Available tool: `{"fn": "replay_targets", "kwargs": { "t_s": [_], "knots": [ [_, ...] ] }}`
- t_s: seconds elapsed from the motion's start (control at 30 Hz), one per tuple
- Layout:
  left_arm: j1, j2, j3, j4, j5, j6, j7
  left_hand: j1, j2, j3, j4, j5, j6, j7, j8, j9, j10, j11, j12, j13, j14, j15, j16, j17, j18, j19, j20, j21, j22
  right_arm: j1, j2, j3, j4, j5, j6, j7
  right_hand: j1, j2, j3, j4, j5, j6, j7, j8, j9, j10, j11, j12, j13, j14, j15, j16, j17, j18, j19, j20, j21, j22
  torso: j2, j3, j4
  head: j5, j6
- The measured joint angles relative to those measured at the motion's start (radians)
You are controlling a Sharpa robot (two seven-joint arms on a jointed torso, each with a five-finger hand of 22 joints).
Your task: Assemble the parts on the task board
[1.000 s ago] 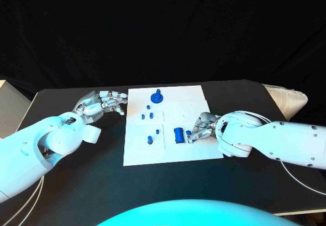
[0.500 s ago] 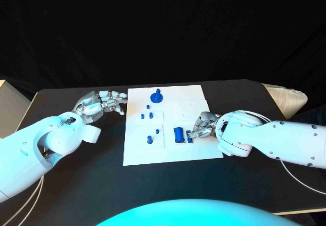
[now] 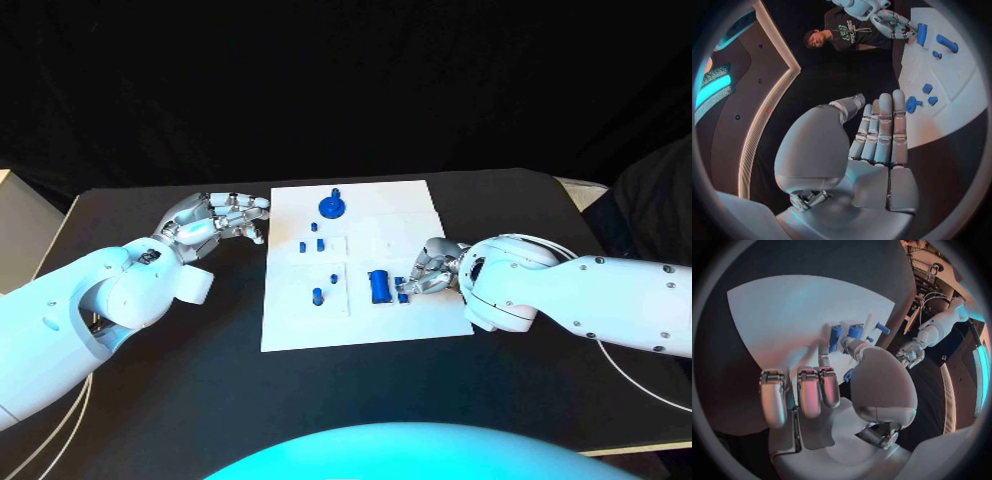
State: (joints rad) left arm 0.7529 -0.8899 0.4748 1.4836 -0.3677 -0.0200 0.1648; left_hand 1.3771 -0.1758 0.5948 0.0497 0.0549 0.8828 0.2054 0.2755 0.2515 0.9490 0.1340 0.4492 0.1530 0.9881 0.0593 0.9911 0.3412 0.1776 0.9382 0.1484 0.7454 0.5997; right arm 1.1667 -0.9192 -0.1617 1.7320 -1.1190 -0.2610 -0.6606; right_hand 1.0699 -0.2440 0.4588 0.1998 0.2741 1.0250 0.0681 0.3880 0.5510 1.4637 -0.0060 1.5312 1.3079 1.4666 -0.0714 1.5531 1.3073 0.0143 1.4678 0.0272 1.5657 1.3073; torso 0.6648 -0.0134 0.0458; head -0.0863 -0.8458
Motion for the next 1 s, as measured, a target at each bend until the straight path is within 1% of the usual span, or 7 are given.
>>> {"fn": "replay_targets", "kwargs": {
  "t_s": [0.1, 0.17, 0.27, 0.6, 0.73, 0.9, 1.0],
  "knots": [
    [0.0, 0.0, 0.0, 0.0, 0.0, 0.0, 0.0, 0.0, 0.0, 0.0, 0.0, 0.0, -0.002, -0.002, 0.0, 0.0, -0.002, 0.002, 0.0, 0.0, 0.0, 0.0, 0.0, 0.0, 0.0, 0.0, 0.0, 0.0, 0.0, 0.0, -0.011, 0.0, 0.004, 0.0, 0.006, 0.007, 0.037, -0.001, -0.02, -0.022, -0.071, 0.003, -0.003, 0.003, 0.0, 0.0, 0.0, 0.0, 0.0, 0.0, 0.0, 0.0, 0.0, 0.0, 0.0, 0.0, 0.0, 0.0, 0.0, 0.0, 0.0001, 0.001, 0.0],
    [0.0, 0.0, 0.0, 0.0, 0.0, 0.0, -0.001, 0.0, 0.0, 0.0, 0.0, 0.0, -0.003, -0.003, 0.0, 0.0, -0.004, 0.004, 0.0, 0.0, 0.0, 0.0, 0.0, 0.0, 0.0, 0.0, 0.0, 0.0, 0.0, 0.0, -0.019, 0.0, 0.009, -0.001, 0.012, 0.014, 0.061, 0.003, -0.05, -0.028, -0.12, 0.006, -0.006, 0.003, 0.0, 0.0, 0.0, 0.0, 0.0, 0.0, 0.0, 0.0, 0.0, 0.0, 0.0, 0.0, 0.0, 0.0, 0.0, 0.0, 0.0001, 0.002, 0.0],
    [0.0, 0.0, 0.0, 0.0, 0.0, 0.0, -0.001, 0.0, 0.0, 0.0, 0.0, 0.0, -0.003, -0.003, 0.0, 0.0, -0.004, 0.004, 0.0, 0.0, 0.0, 0.0, 0.0, 0.0, 0.0, 0.0, 0.0, 0.0, 0.0, -0.001, -0.025, 0.0, 0.012, -0.001, 0.02, 0.022, 0.076, 0.01, -0.074, -0.028, -0.149, 0.006, -0.006, 0.004, -0.001, 0.0, 0.0, 0.0, 0.0, 0.0, 0.0, 0.0, 0.0, 0.0, 0.0, 0.0, 0.0, 0.001, 0.0, 0.0006, -0.0001, 0.004, 0.0],
    [0.0, 0.001, 0.0, -0.002, 0.0, 0.001, -0.001, 0.0, 0.0, 0.0, 0.0, 0.0, -0.003, -0.003, 0.0, 0.0, -0.004, 0.004, 0.0, 0.0, 0.0, 0.0, 0.0, 0.0, 0.0, 0.0, 0.0, 0.0, 0.0, -0.003, -0.018, 0.0, 0.007, -0.001, 0.031, 0.037, 0.086, 0.02, -0.086, -0.016, -0.158, 0.014, -0.011, 0.011, -0.002, 0.004, -0.004, 0.0, 0.0, 0.0, 0.0, 0.0, 0.001, 0.0, 0.0, 0.0, 0.0, 0.001, 0.0, 0.0018, -0.0006, 0.002, 0.0],
    [0.0, 0.001, 0.0, -0.002, 0.0, 0.001, -0.002, 0.0, 0.0, 0.0, 0.0, 0.0, -0.003, -0.003, 0.0, 0.0, -0.004, 0.004, 0.0, 0.0, 0.0, 0.0, 0.0, 0.0, 0.0, 0.0, 0.0, 0.0, 0.0, -0.004, -0.008, 0.0, -0.005, -0.001, 0.031, 0.038, 0.087, 0.022, -0.086, -0.016, -0.158, 0.016, -0.009, 0.011, -0.002, 0.004, -0.004, 0.0, 0.0, 0.0, 0.0, 0.0, 0.001, 0.0, 0.0, 0.0, 0.0, 0.001, 0.001, 0.0013, -0.0002, 0.001, -0.001],
    [0.0, 0.001, 0.0, -0.002, 0.0, 0.001, -0.002, 0.0, 0.0, 0.0, 0.0, 0.0, -0.003, -0.003, 0.0, 0.0, -0.004, 0.004, 0.0, 0.0, 0.0, 0.0, 0.0, 0.0, 0.0, 0.0, 0.0, 0.0, 0.0, -0.011, 0.002, 0.0, -0.018, -0.003, 0.033, 0.036, 0.099, 0.039, -0.086, -0.016, -0.158, 0.016, -0.009, 0.011, -0.002, 0.003, -0.005, 0.0, 0.0, -0.002, -0.003, 0.0, 0.001, 0.0, 0.0, 0.0, 0.0, 0.001, 0.001, 0.0006, 0.0004, 0.002, -0.003],
    [0.0, 0.001, 0.0, -0.002, 0.0, 0.001, -0.002, 0.0, 0.0, 0.0, 0.0, 0.0, -0.003, -0.003, 0.0, 0.0, -0.004, 0.004, 0.0, -0.001, 0.0, 0.0, 0.0, 0.0, 0.0, 0.002, 0.002, 0.0, -0.001, -0.014, 0.004, 0.001, -0.022, -0.007, 0.036, 0.036, 0.109, 0.037, -0.08, -0.022, -0.158, 0.018, -0.01, 0.014, -0.003, 0.001, -0.007, 0.0, 0.0, -0.002, -0.006, 0.0, 0.001, 0.0, 0.0, 0.0, 0.0, 0.001, 0.0, 0.0, 0.0004, 0.003, -0.004]
  ]
}}
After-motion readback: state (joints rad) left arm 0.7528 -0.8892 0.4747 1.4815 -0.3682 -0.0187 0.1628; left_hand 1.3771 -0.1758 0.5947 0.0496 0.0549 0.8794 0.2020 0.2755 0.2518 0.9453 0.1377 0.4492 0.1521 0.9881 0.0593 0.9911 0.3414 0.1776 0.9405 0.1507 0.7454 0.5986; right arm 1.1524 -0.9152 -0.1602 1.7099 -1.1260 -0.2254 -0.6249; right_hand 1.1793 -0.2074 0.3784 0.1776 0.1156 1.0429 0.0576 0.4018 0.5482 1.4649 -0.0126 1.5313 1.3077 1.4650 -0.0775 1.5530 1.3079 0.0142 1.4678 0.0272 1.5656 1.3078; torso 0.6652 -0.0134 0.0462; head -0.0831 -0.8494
